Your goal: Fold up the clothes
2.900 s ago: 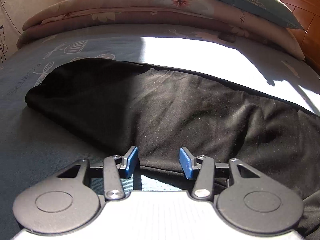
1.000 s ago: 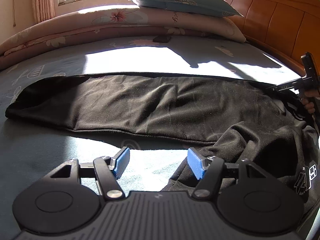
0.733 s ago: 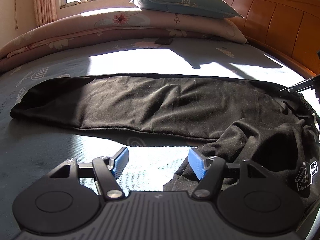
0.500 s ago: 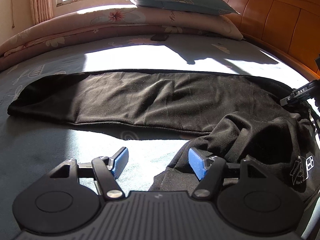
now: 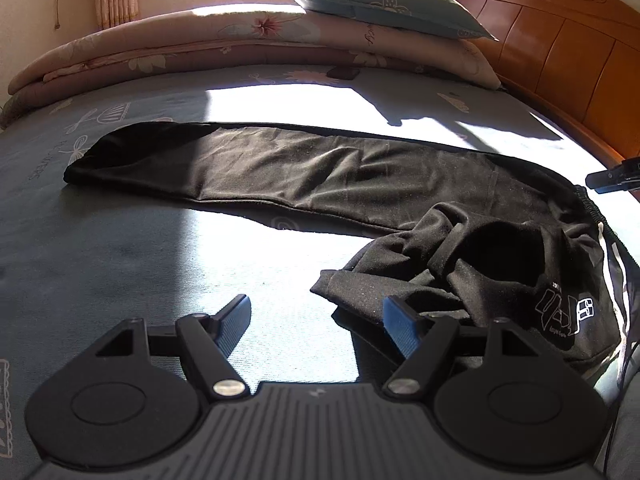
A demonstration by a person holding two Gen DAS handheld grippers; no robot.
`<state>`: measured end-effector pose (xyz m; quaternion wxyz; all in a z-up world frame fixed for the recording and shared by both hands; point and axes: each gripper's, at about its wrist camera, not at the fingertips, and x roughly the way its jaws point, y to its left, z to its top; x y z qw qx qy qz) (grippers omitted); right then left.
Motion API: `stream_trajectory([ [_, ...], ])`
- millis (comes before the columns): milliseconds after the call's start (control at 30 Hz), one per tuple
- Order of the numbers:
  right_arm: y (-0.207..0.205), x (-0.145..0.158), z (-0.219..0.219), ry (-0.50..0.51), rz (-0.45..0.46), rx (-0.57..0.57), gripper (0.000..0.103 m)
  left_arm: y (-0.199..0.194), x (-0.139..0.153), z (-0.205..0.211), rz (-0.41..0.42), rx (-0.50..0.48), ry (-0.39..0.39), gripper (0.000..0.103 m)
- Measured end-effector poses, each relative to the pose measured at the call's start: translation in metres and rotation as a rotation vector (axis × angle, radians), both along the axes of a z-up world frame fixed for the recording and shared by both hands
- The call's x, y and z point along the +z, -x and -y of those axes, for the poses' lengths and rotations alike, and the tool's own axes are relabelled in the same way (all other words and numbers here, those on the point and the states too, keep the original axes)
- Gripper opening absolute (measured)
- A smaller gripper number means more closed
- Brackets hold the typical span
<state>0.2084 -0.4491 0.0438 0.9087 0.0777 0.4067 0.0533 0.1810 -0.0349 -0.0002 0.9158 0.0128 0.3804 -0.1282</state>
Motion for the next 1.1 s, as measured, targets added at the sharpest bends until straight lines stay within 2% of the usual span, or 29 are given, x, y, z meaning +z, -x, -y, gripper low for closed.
stream_trajectory([
  [133, 0.036, 0.015, -0.037, 0.078, 0.059, 0.073, 0.057, 0.022, 0.003, 0.000, 0.007, -0.024, 0.028, 0.078],
  [267, 0.064, 0.006, -0.059, 0.086, 0.108, 0.084, 0.061, 0.043, 0.002, 0.006, 0.037, -0.050, 0.026, 0.082],
  [400, 0.071, -0.034, -0.051, 0.044, 0.050, -0.006, 0.062, 0.061, -0.002, 0.015, 0.079, -0.065, -0.022, 0.083],
  [567, 0.087, -0.099, -0.017, -0.054, -0.081, -0.190, 0.062, 0.078, -0.007, 0.020, 0.089, -0.106, -0.045, 0.085],
  [633, 0.102, -0.106, -0.008, -0.083, -0.042, -0.205, 0.062, 0.081, -0.010, 0.020, 0.075, -0.112, -0.038, 0.085],
  [733, 0.116, -0.103, 0.002, -0.103, -0.051, -0.241, 0.062, 0.083, -0.013, 0.022, 0.059, -0.118, -0.035, 0.085],
  [933, 0.142, -0.067, 0.039, -0.194, 0.100, -0.339, 0.062, 0.088, -0.013, 0.033, 0.081, -0.141, -0.084, 0.086],
  [1000, 0.144, -0.063, 0.054, -0.253, 0.126, -0.378, 0.061, 0.088, -0.012, 0.036, 0.081, -0.143, -0.081, 0.085],
  [1100, 0.140, -0.067, 0.066, -0.375, 0.125, -0.333, 0.056, 0.087, -0.014, 0.040, 0.074, -0.149, -0.075, 0.086],
])
